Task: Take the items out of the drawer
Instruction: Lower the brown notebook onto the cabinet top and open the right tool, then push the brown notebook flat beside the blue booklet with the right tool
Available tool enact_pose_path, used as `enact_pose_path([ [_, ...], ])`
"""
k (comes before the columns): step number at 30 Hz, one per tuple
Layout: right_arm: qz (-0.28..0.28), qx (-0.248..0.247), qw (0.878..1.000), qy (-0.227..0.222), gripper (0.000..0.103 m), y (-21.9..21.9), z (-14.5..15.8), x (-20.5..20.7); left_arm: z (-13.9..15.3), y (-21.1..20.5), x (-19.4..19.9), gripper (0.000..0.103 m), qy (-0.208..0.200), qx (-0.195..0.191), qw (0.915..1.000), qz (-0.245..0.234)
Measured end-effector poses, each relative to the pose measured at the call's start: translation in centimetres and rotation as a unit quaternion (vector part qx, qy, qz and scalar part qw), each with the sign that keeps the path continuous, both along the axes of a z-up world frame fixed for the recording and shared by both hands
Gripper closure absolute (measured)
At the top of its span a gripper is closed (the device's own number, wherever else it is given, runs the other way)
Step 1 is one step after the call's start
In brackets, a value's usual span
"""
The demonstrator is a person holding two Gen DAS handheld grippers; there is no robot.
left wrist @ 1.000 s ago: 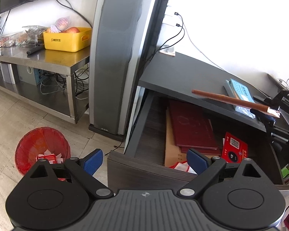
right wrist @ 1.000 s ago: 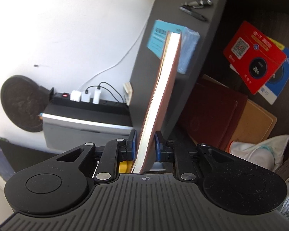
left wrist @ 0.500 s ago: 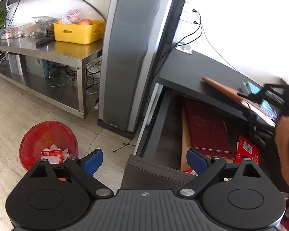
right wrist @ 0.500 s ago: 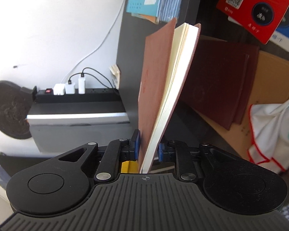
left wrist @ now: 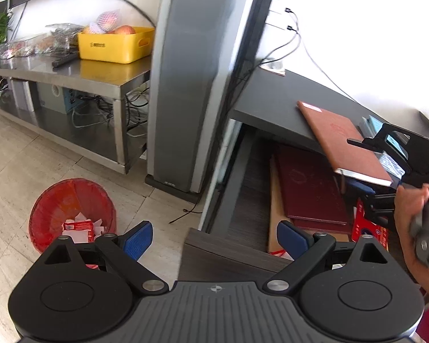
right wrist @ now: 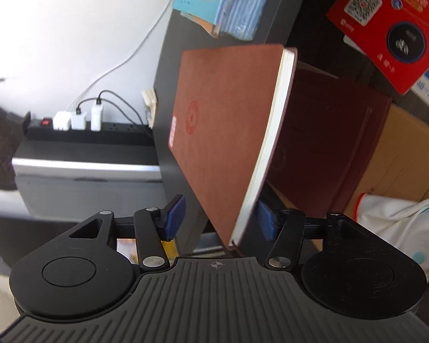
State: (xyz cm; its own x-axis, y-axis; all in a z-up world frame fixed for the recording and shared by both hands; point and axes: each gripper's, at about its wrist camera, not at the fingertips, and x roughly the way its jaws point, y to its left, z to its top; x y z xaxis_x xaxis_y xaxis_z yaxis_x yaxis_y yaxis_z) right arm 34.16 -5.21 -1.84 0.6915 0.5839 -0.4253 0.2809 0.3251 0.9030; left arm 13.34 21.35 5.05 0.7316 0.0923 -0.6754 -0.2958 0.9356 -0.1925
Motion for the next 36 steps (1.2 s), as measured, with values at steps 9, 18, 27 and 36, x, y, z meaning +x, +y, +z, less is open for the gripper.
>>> enact_pose_path([
  [9, 0.059, -0.091, 0.994, 0.004, 0.037, -5.1, 0.1, -2.8, 0.3, -3.4, 0.0, 0.009, 0.0, 0.018, 0.9988, -0.045],
  [18, 0.083, -0.149, 0.985, -0.039, 0.037, -9.5, 2.2, -1.6, -0.2, -5.1, 0.7, 0.009, 0.014, 0.027, 0.9976, -0.062],
  [27, 0.121, -0.163, 0.978, -0.055, 0.027, -9.4, 2.5, 1.0, -0.3, -4.9, 1.3, 0.009, 0.019, 0.032, 0.9975, -0.059],
  [36, 0.09, -0.15, 0.983, -0.061, 0.038, -9.2, 1.6, 2.8, -0.5, -5.0, 1.5, 0.009, 0.023, 0.032, 0.9973, -0.063],
])
